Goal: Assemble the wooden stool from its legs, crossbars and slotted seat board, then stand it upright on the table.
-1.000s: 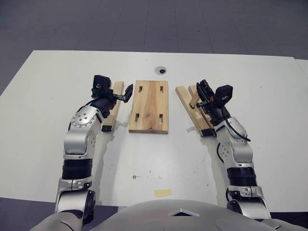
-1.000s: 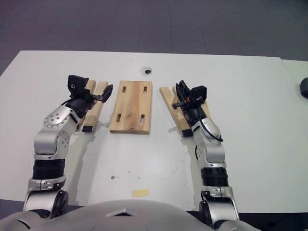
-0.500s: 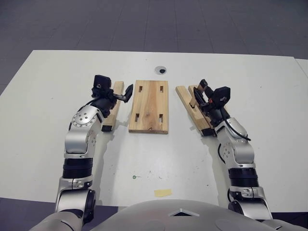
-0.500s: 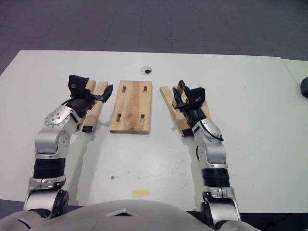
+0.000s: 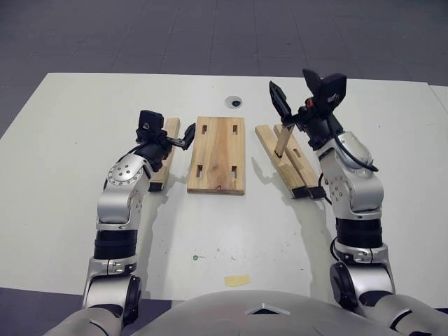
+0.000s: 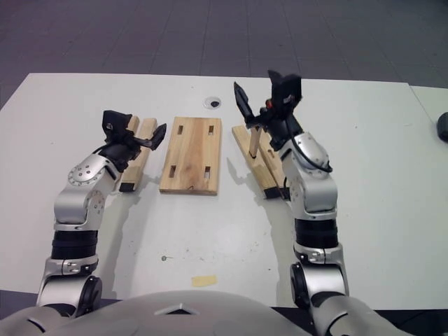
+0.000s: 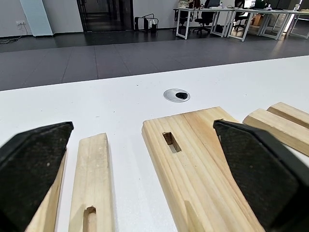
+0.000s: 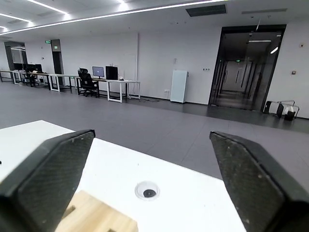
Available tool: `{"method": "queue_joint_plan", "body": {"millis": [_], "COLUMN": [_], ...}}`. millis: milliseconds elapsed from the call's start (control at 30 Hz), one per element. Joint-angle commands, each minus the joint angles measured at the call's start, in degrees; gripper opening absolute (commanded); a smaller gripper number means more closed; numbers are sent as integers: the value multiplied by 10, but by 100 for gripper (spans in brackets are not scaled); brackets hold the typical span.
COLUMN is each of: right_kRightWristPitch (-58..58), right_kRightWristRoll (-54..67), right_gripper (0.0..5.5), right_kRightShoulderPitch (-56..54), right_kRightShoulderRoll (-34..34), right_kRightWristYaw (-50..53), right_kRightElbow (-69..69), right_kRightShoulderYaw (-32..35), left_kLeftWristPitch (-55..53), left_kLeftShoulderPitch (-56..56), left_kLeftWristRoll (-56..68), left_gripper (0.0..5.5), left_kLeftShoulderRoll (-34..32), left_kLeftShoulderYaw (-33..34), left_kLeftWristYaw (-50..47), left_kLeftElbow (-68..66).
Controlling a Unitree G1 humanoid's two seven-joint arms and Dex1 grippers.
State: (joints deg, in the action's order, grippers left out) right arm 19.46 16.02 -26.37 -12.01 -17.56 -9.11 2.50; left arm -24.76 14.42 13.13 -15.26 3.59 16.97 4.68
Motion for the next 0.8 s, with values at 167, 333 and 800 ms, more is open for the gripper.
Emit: {"method": "queue_joint_plan", "body": {"millis": [167, 333, 800], "right_kRightWristPitch": [32, -13, -31], "right_kRightWristRoll": [30, -19, 47], "right_gripper": [537, 537, 537], "right_kRightShoulderPitch": [-99, 26, 12], "right_kRightShoulderRoll": [8, 14, 17], "right_kRightWristYaw": [3, -28, 0], "right_kRightElbow": [30, 212, 140], "right_kRightShoulderYaw": [18, -29, 46], "left_kLeftWristPitch": [6, 6, -4], "left_kLeftShoulderPitch": [4, -4, -10], "left_kLeftWristRoll": [-9, -10, 3], "left_gripper": [540, 540, 540], "left_kLeftShoulderRoll": [4, 8, 9], "left_kLeftShoulderYaw": [-7, -9, -24], "left_kLeftWristYaw": [-1, -3, 16], "left_kLeftElbow": [-5, -2, 30]}}
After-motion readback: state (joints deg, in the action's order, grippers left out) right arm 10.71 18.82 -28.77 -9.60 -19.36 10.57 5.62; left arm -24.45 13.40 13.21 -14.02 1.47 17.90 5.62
